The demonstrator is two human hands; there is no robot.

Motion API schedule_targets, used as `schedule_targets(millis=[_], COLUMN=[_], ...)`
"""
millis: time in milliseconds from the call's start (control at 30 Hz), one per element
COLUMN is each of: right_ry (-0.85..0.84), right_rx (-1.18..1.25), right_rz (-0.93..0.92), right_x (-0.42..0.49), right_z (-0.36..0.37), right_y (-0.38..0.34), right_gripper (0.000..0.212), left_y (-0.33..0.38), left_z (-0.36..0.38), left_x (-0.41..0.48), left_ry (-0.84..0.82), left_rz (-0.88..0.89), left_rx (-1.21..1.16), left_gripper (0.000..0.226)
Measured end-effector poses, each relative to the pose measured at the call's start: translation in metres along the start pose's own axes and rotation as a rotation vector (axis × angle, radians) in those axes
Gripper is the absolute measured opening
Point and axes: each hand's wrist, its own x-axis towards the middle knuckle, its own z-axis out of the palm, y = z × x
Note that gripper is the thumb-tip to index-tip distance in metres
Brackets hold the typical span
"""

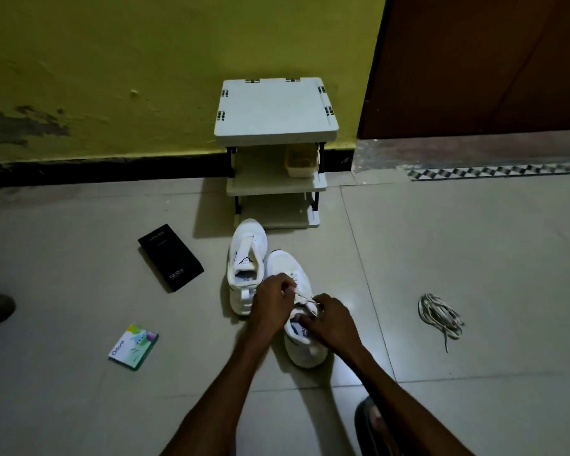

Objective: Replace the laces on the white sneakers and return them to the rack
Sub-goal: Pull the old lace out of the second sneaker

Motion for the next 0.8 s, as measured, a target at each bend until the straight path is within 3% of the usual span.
schedule_targets(millis=[67,200,233,367,500,600,700,800], right_ry=[0.044,0.108,0.116,0.081,0.085,0.144,0.128,0.053], right_rx=[0.043,-0.020,-0.041,-0.160,-0.318,-0.294,-0.268,-0.321], right_rz=[0.019,0.111,0.110,0.069,0.028,0.067,0.121,0.145], right_x=[0.000,0.001,0.001,-0.002,-0.014,-0.023,-0.026,-0.024], right_z=[-0.008,-0.022,-0.024,-0.029,-0.019,-0.017,-0.016,-0.018], right_y=[0.003,0.002,0.000,-0.010,-0.020,-0.016,-0.014,-0.018], right_gripper=[0.047,0.074,0.072,0.038,0.026,0.024,0.027,0.031], left_y=[-0.003,-0.009,-0.011,-0.013,-0.012,-0.009,0.013,0.035], left_z=[0.008,0.009,0.009,0.015,0.025,0.024,0.000,-0.036], left_x=[-0.012,-0.026,-0.027,-0.024,-0.021,-0.012,-0.002,0.005], left_ry=[-0.042,0.000,-0.016,0.016,-0.003,-0.021,-0.068,-0.119], left_rz=[0.007,0.017,0.029,0.137,0.120,-0.138,-0.443,-0.479], left_rx=[0.004,-0.028,-0.020,0.067,0.128,-0.052,-0.578,-0.967], left_gripper=[0.011,0.015,0.019,0.013,0.011,0.013,0.028,0.026])
